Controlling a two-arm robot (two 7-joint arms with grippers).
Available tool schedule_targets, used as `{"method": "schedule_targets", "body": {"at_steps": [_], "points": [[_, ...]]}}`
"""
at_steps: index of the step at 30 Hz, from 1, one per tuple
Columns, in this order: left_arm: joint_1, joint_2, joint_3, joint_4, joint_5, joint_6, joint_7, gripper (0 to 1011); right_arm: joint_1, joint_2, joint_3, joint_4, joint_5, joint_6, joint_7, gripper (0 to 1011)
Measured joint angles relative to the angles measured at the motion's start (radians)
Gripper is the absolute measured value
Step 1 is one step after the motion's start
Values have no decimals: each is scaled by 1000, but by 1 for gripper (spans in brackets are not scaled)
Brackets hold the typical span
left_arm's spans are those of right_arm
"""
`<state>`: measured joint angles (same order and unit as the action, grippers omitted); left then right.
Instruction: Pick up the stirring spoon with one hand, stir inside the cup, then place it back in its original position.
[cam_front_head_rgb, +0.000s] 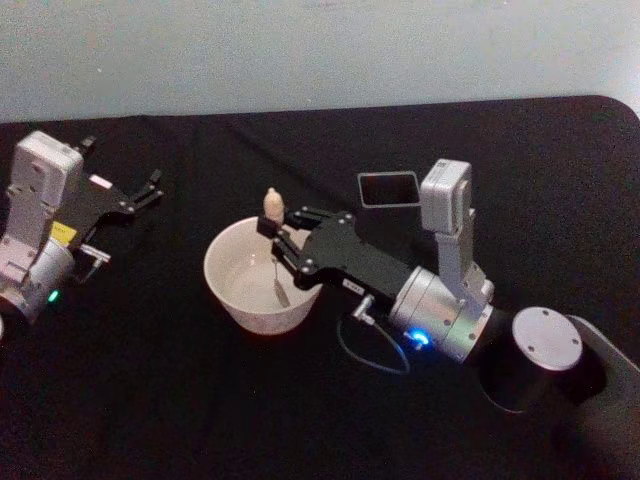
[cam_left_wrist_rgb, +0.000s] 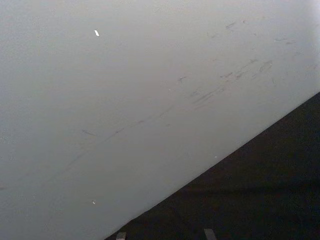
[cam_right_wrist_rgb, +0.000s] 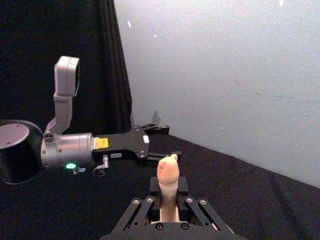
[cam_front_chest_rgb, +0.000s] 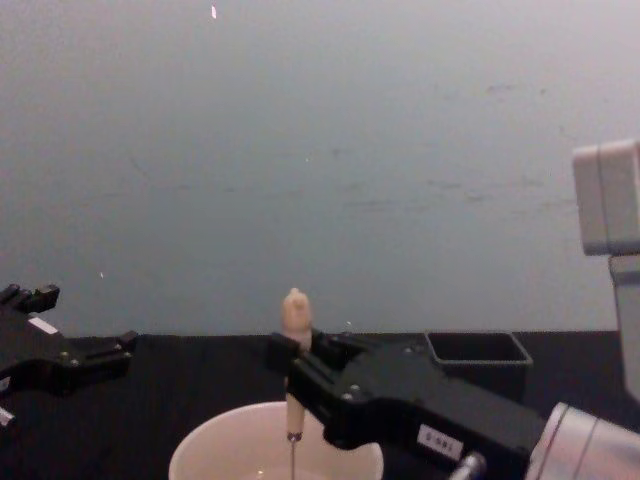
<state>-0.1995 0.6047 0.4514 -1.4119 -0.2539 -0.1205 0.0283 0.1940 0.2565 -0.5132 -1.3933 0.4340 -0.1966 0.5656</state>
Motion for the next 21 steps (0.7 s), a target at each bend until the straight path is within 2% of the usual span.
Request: {"method": "schedule_targets", "body": {"at_steps": [9,21], "points": [[0,0,0,0,0,0,0,1001,8,-18,-23,11,-17,-3,-7,186],[0,0,0,0,0,0,0,1001,60,-76,-31,97,-58,-22,-47,186]]}}
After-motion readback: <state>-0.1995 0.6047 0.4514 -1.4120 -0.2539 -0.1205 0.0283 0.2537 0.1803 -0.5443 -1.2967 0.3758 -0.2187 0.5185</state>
